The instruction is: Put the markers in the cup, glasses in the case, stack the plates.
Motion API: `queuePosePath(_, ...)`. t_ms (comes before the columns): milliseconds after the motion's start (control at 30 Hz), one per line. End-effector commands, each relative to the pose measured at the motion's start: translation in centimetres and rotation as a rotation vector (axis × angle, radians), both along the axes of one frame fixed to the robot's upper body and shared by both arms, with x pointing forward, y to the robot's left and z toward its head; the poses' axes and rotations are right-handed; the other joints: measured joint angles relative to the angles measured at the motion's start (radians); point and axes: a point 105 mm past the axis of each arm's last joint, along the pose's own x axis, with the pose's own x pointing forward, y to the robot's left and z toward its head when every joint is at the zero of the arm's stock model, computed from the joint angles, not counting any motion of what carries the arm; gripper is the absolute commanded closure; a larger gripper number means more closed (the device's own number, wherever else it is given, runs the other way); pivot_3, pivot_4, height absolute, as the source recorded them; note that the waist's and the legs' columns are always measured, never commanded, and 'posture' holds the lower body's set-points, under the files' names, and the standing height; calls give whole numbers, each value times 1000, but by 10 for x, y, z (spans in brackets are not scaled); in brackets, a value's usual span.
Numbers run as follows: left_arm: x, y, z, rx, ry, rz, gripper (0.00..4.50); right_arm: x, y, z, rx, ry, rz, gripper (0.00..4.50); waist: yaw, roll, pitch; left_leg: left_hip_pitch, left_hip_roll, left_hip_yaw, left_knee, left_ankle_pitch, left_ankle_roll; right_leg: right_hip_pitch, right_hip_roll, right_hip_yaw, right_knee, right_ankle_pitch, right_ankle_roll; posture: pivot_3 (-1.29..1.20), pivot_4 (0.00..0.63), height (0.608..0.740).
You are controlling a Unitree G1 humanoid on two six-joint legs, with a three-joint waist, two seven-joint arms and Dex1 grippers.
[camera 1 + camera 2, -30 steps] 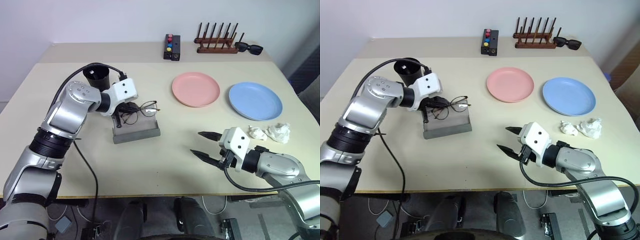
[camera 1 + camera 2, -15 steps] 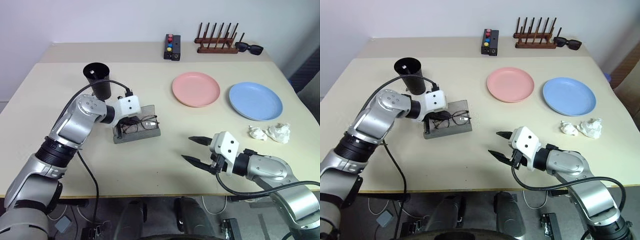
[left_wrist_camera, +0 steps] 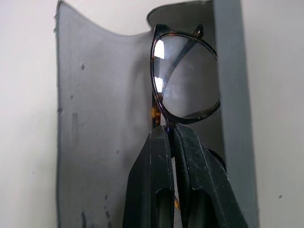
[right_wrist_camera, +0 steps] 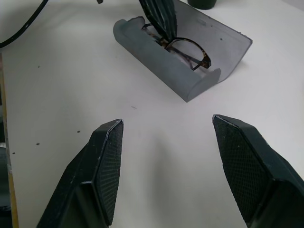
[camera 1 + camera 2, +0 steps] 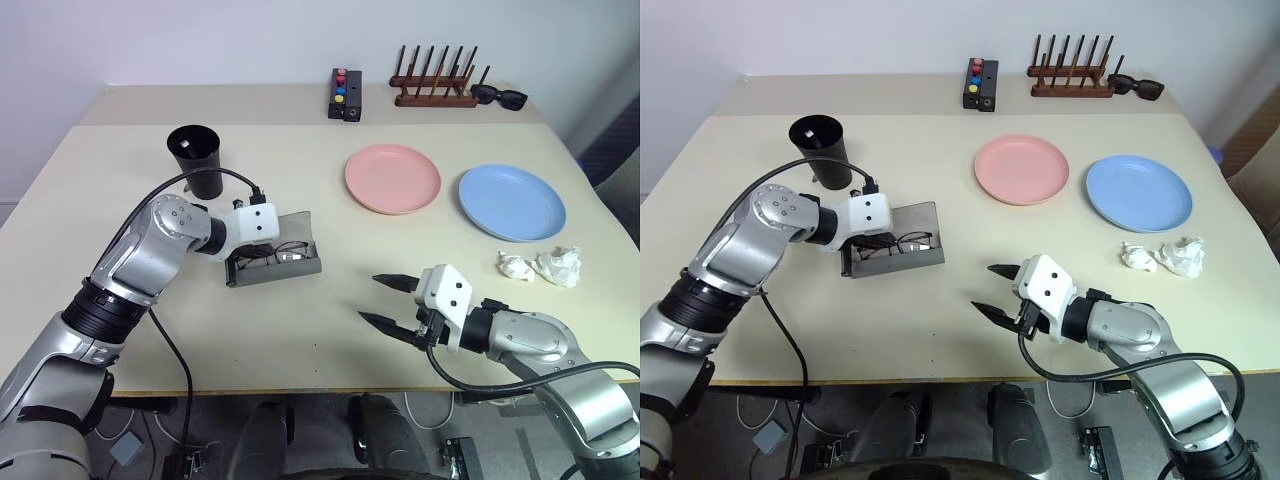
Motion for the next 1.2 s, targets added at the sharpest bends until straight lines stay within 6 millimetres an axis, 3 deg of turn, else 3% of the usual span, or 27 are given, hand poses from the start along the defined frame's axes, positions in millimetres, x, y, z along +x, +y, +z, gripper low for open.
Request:
queuePosePath(33,2,1,16,-13,-37,-2,4446,-1,5,8,12,-38,20,1461,0,0,0,0,0,0,0,0,0,0,0,0,0,0,0,0,150,735)
queuePosePath(133,-3,-4,13,-32,-6,-30,4446,1,5,8,11,-40,19,1461,0,0,0,0,0,0,0,0,0,0,0,0,0,0,0,0,150,735)
queuePosePath(167,-5,-6,12,-41,1,-34,4170,1,5,8,11,-41,19,1461,0,0,0,0,0,0,0,0,0,0,0,0,0,0,0,0,150,735)
queuePosePath(233,-7,-9,12,-54,15,-44,3497,1,5,8,11,-40,18,1461,0,0,0,0,0,0,0,0,0,0,0,0,0,0,0,0,150,735)
queuePosePath(367,3,-6,22,-79,-32,5,1547,1,4,6,9,-38,17,1461,0,0,0,0,0,0,0,0,0,0,0,0,0,0,0,0,150,735)
queuePosePath(567,20,-3,53,-158,-127,57,1547,0,3,5,9,-35,20,1461,1,0,0,0,0,0,0,0,0,0,0,0,0,0,0,0,150,735)
queuePosePath(633,24,-9,73,-265,-146,67,1547,0,3,5,8,-35,21,1461,2,0,0,0,0,0,0,0,0,0,0,0,0,0,0,0,150,735)
queuePosePath(733,34,-8,93,-356,-194,113,2358,0,3,5,8,-36,25,1461,1,0,0,0,0,0,0,0,0,0,0,-1,0,0,0,0,150,735)
queuePosePath(867,53,19,89,-315,-259,241,4413,-2,4,7,7,-38,36,1461,-7,0,0,0,0,0,0,0,0,0,0,0,0,0,0,0,150,735)
queuePosePath(1067,59,44,55,-211,-220,294,4463,-3,5,13,3,-53,55,1461,-2,0,0,0,0,-1,0,0,0,0,0,0,1,0,0,0,150,735)
queuePosePath(1200,43,41,26,-145,-144,200,4463,-1,7,18,1,-72,69,1461,0,0,0,0,0,-1,0,0,0,0,-1,0,1,0,0,0,150,735)
